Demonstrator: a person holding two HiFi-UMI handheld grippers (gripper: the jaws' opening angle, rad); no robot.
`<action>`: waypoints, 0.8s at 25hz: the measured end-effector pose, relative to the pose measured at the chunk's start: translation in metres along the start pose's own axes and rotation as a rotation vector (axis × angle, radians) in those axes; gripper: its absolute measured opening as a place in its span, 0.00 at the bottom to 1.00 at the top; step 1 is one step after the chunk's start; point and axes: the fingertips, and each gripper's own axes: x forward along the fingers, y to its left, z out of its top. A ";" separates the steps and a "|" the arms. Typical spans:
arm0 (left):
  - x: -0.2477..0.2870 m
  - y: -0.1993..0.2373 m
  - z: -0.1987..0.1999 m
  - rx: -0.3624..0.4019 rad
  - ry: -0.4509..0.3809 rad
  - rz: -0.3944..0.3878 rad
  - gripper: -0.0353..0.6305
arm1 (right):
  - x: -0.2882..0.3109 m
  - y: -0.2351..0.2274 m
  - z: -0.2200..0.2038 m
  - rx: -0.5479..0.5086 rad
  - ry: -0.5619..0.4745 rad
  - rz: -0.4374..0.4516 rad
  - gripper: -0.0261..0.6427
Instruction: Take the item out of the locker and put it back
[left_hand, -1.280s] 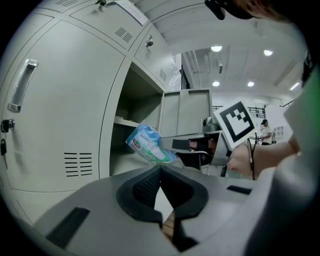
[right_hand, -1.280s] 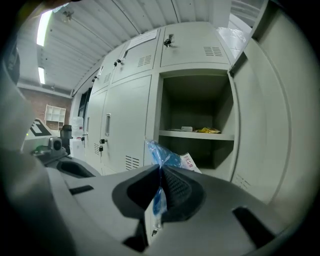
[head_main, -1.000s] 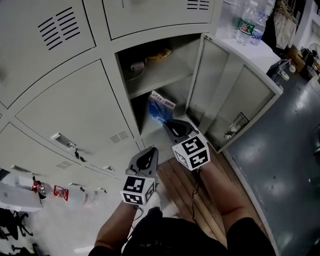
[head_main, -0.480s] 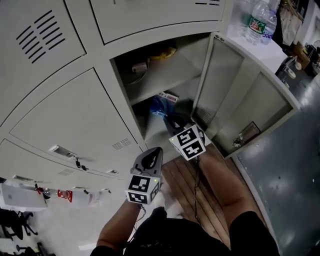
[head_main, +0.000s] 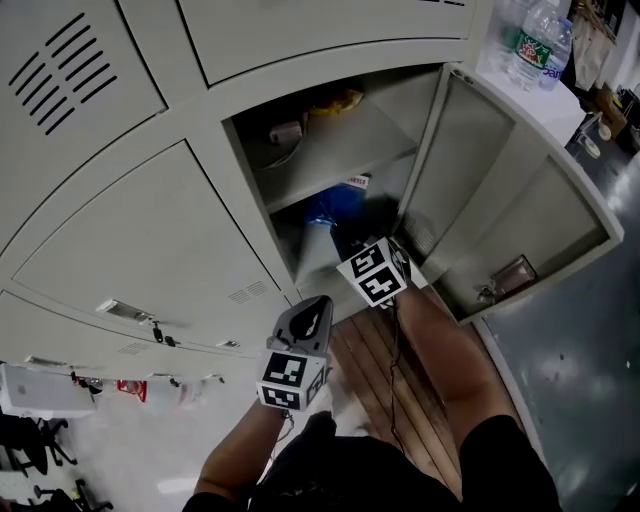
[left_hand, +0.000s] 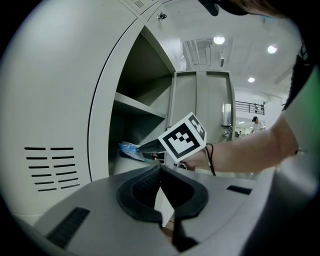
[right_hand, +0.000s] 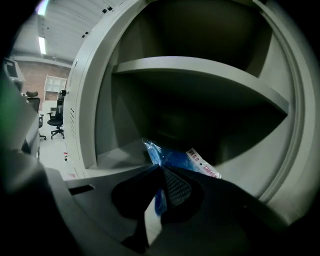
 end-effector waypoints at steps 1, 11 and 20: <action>0.000 0.001 -0.001 0.003 0.001 -0.001 0.06 | 0.003 -0.001 -0.002 0.002 0.010 -0.001 0.06; 0.004 0.008 -0.006 -0.004 0.014 -0.009 0.06 | 0.024 -0.002 -0.019 0.013 0.088 0.021 0.06; 0.006 0.009 -0.006 -0.008 0.013 -0.018 0.06 | 0.031 0.004 -0.025 -0.020 0.158 0.045 0.10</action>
